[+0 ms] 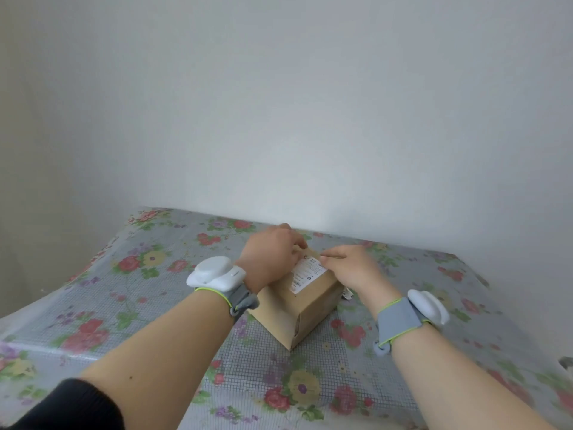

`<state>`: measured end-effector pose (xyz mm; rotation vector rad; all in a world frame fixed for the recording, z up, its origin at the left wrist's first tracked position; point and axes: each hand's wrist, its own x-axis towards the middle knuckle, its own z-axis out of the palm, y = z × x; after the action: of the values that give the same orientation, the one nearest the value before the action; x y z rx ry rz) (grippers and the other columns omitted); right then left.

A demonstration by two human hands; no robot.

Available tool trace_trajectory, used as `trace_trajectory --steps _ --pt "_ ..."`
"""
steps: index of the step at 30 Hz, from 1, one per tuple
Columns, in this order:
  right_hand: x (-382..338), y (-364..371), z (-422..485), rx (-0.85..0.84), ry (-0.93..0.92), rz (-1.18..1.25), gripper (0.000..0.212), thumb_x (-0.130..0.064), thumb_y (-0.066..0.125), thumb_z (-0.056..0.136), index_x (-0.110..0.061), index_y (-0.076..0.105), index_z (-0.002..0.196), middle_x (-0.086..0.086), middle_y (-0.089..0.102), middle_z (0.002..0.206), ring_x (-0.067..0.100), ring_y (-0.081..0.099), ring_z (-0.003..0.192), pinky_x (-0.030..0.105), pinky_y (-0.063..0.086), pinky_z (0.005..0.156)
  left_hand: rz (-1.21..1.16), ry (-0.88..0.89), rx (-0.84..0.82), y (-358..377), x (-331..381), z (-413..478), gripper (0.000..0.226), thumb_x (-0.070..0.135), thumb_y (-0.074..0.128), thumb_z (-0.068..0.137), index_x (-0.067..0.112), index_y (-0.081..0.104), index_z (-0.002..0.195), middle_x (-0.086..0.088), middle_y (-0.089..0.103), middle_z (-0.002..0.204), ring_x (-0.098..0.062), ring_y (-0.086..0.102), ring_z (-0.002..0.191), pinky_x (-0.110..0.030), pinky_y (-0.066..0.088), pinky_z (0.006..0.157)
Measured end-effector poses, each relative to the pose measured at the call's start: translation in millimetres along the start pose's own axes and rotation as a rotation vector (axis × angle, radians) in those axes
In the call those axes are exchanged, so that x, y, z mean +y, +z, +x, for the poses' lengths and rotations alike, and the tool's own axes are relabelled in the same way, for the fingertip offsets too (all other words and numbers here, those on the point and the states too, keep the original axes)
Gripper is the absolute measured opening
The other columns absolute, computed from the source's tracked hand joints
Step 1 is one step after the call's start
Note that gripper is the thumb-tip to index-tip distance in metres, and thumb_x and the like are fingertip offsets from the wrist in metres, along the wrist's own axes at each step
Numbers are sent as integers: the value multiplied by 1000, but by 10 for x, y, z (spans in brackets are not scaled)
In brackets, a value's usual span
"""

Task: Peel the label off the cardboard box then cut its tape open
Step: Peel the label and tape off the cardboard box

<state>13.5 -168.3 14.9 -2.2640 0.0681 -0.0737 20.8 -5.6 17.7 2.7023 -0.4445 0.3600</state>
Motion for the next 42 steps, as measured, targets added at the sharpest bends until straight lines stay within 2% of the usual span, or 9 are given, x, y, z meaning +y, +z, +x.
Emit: trace_trajectory --steps 6,11,15,17,20,26,30,36,42 --pt "57 13 -22 -8 12 -3 24 -33 58 90 -18 70 106 1 66 116 20 57 107 29 44 82 68 46 70 75 110 123 15 24 54 88 24 66 95 3 61 106 -20 58 99 -27 40 70" --pt "44 84 -37 32 39 48 36 -34 64 84 -1 70 98 17 68 105 29 62 89 38 50 81 135 96 94 95 101 125 16 23 49 91 22 64 96 2 60 107 -21 58 98 -29 38 68" --pt "22 82 -28 21 77 96 17 -31 64 84 -14 69 84 3 64 87 19 55 84 31 44 77 174 123 104 116 89 115 16 23 46 93 22 62 98 3 59 108 -22 58 98 -31 37 67" --pt "21 86 -18 26 82 90 22 -31 64 83 -10 70 87 6 66 90 20 54 82 31 43 75 168 123 98 122 82 111 17 23 45 93 22 61 98 3 58 108 -22 58 98 -30 35 67" --pt "12 105 -21 48 86 83 26 -30 63 83 -8 72 92 11 69 100 21 54 80 32 44 73 127 115 78 121 72 98 16 23 45 94 21 60 99 3 58 108 -22 58 96 -30 36 67" --pt "16 109 -22 49 111 123 23 -28 64 82 -8 72 90 11 69 101 19 53 76 30 40 70 9 23 56 84 46 84 18 24 48 94 16 61 104 -2 58 110 -26 59 97 -31 40 73" --pt "17 110 -33 44 95 109 19 -31 62 85 -14 70 88 4 62 88 18 52 77 30 41 71 -92 -48 57 51 7 68 16 20 49 93 12 61 102 -7 59 109 -26 56 99 -31 40 77" --pt "50 123 -68 34 73 99 27 -38 56 91 -16 67 103 -5 57 87 20 51 90 30 44 78 -336 -138 50 -8 -40 35 17 13 50 91 14 67 91 -6 65 86 -26 63 88 -29 46 72" --pt "84 142 -77 35 48 87 32 -41 53 92 -17 66 108 -12 53 79 21 53 89 37 49 85 -321 -43 -34 -29 -48 29 41 11 47 90 29 56 126 3 59 118 -17 57 107 -29 45 89"
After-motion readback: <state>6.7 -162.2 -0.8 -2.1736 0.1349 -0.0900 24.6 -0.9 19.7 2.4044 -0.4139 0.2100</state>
